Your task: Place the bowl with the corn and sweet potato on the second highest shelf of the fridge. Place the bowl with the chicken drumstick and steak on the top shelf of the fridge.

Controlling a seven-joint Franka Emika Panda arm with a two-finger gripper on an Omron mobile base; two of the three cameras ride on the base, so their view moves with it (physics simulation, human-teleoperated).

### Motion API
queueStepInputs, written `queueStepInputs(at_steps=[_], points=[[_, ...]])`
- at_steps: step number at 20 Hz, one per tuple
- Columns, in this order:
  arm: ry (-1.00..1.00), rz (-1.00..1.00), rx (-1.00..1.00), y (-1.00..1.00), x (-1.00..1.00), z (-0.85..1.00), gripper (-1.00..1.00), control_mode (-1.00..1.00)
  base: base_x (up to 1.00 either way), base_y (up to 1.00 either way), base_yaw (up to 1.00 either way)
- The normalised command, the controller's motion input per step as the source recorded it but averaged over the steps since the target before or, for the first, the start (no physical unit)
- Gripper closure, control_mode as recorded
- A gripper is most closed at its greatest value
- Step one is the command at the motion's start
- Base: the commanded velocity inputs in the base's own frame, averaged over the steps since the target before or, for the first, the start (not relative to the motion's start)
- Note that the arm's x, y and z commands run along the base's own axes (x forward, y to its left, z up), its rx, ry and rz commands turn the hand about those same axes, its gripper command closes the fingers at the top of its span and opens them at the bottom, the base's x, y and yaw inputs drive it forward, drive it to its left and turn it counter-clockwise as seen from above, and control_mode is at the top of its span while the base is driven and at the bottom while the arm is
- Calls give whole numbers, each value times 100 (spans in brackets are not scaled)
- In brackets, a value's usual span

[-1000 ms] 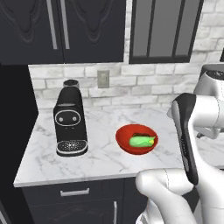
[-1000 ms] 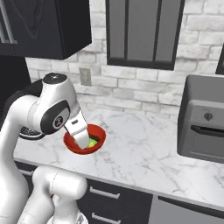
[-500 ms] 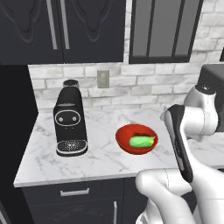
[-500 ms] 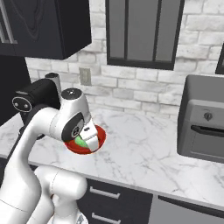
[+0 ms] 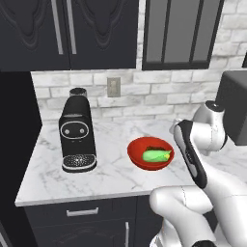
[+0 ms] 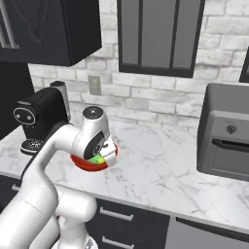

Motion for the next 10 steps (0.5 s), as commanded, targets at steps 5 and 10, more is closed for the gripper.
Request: queueStepInputs(at_steps=[5, 10], points=[[3, 12, 10, -2, 16, -14, -100, -100, 0, 0, 0], [3, 14, 4, -8, 0, -41, -100, -100, 0, 0, 0]])
